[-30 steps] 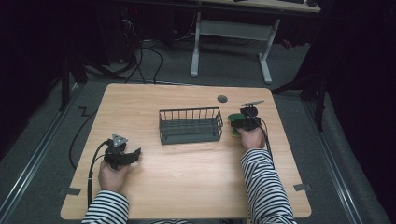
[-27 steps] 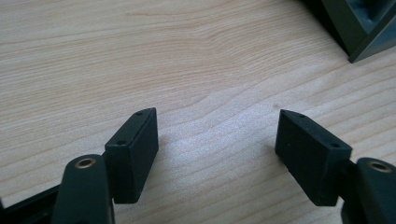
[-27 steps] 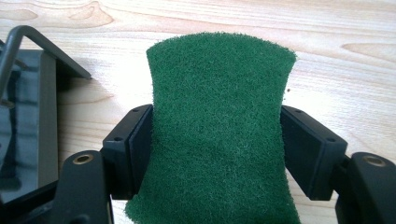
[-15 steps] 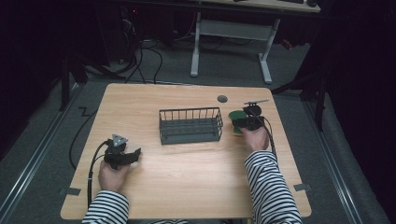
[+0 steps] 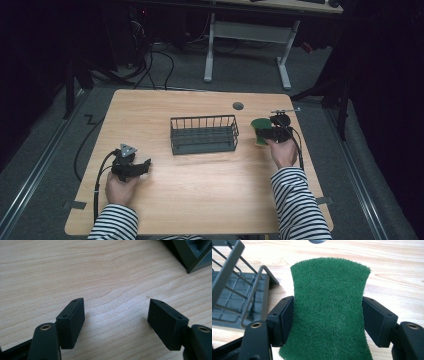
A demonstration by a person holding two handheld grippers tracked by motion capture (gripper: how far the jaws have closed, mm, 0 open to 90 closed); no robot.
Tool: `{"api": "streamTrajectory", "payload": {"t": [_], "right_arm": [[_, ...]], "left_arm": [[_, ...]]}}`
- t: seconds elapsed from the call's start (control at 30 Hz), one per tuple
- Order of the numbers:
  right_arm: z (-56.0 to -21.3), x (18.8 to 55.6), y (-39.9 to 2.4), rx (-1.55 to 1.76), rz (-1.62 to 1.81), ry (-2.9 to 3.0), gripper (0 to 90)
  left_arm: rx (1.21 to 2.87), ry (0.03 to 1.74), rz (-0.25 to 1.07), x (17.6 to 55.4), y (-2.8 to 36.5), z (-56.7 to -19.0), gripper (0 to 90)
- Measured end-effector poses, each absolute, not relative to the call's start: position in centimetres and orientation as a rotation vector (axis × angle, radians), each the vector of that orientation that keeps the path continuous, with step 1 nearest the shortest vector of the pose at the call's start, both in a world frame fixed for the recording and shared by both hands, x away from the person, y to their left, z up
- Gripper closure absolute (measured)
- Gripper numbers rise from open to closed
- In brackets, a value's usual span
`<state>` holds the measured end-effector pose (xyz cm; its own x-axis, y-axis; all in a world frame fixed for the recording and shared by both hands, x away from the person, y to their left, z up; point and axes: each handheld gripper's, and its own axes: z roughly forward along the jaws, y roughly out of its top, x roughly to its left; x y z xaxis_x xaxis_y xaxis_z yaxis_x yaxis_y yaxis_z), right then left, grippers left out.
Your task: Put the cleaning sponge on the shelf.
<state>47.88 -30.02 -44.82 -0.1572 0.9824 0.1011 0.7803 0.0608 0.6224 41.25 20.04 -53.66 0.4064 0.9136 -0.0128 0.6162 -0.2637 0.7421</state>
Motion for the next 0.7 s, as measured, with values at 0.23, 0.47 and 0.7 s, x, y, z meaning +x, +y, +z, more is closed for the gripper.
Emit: {"api": "streamTrajectory", "payload": {"t": [0.23, 0.47, 0.7], "right_arm": [[-43.5, 46.8, -30.4, 1.734, 0.863, 1.987, 30.9], [-42.1, 45.7, -30.2, 1.679, 0.913, 1.996, 30.8], [-41.1, 44.9, -29.9, 1.641, 0.954, 2.006, 30.9]], "left_arm": [[1.986, 1.301, 0.564, 41.2, 20.0, -53.7, 30.3], [1.986, 1.302, 0.564, 41.2, 20.0, -53.7, 30.3], [1.986, 1.302, 0.564, 41.2, 20.0, -53.7, 30.3]]}}
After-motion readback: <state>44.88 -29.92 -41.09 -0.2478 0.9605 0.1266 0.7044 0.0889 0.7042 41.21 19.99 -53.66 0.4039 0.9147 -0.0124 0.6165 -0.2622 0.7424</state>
